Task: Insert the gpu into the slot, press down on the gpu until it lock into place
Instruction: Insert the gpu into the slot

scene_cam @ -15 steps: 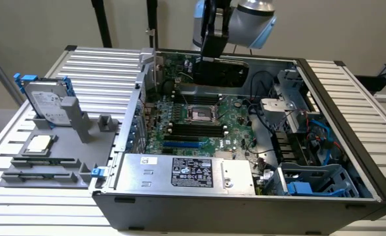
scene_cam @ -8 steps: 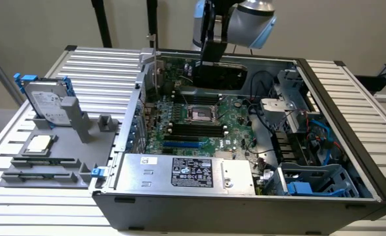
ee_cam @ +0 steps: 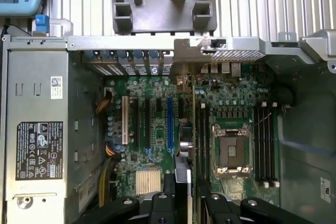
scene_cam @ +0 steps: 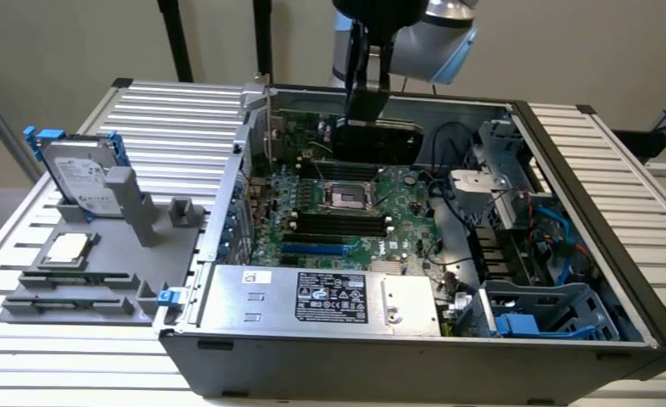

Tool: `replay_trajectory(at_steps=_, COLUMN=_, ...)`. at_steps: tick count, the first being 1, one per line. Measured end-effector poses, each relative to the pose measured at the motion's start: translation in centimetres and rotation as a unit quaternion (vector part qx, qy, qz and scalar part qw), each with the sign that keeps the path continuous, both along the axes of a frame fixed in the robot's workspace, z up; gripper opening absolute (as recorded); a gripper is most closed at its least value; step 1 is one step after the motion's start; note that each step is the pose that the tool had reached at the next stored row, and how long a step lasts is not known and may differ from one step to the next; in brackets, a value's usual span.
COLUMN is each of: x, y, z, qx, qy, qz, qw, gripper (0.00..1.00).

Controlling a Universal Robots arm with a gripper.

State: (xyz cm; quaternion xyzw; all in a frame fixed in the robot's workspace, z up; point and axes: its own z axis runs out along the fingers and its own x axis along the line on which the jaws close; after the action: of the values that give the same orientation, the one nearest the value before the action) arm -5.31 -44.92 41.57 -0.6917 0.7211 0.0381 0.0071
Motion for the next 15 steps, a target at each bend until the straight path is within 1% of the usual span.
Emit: replay_trajectory(at_steps=15, x=0.0, y=0.00, z=-2.74, qx=0.0000, qy=-0.0001, qz=0.000, qw=1.0000, gripper=0.26)
